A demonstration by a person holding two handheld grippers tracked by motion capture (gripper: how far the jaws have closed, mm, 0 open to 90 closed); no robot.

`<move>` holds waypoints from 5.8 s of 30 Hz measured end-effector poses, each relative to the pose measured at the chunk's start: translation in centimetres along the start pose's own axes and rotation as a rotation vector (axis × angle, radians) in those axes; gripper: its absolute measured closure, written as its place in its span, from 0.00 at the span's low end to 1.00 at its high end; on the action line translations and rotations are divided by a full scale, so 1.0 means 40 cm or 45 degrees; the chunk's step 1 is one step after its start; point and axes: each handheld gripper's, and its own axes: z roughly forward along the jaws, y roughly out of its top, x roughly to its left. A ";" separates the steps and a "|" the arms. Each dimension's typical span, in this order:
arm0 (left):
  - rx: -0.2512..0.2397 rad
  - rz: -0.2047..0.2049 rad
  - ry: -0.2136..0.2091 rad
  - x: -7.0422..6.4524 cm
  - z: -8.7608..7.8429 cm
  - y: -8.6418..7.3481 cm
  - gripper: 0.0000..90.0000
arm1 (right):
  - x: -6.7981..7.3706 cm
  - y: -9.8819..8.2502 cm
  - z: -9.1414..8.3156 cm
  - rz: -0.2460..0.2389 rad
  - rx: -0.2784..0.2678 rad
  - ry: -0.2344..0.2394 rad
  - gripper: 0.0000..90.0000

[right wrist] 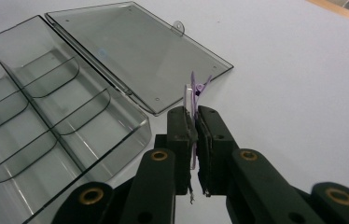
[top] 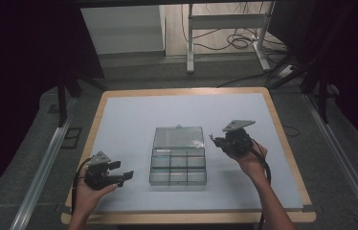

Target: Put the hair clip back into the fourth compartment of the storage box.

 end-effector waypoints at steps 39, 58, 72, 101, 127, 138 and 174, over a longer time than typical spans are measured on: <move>0.000 0.008 -0.005 -0.010 -0.001 0.002 0.31 | 0.177 0.033 0.051 -0.158 -0.060 0.208 0.92; 0.007 0.009 -0.003 -0.010 0.001 0.002 0.31 | 0.224 0.046 0.085 -0.180 -0.075 0.304 0.92; 0.007 0.009 -0.006 -0.009 0.001 0.002 0.31 | 0.266 0.059 0.116 -0.218 -0.055 0.351 0.92; 0.006 0.006 -0.005 -0.008 0.000 0.002 0.31 | 0.343 0.067 0.183 -0.274 0.028 0.451 0.92; 0.005 0.015 -0.008 -0.010 0.001 0.002 0.31 | 0.341 0.068 0.169 -0.270 0.001 0.402 0.55; 0.002 0.023 -0.017 -0.016 0.003 0.004 0.30 | 0.273 0.071 0.125 -0.138 -0.109 0.282 0.35; -0.006 0.034 -0.060 -0.037 0.012 0.010 0.29 | 0.022 0.055 0.151 0.232 -0.073 0.141 0.35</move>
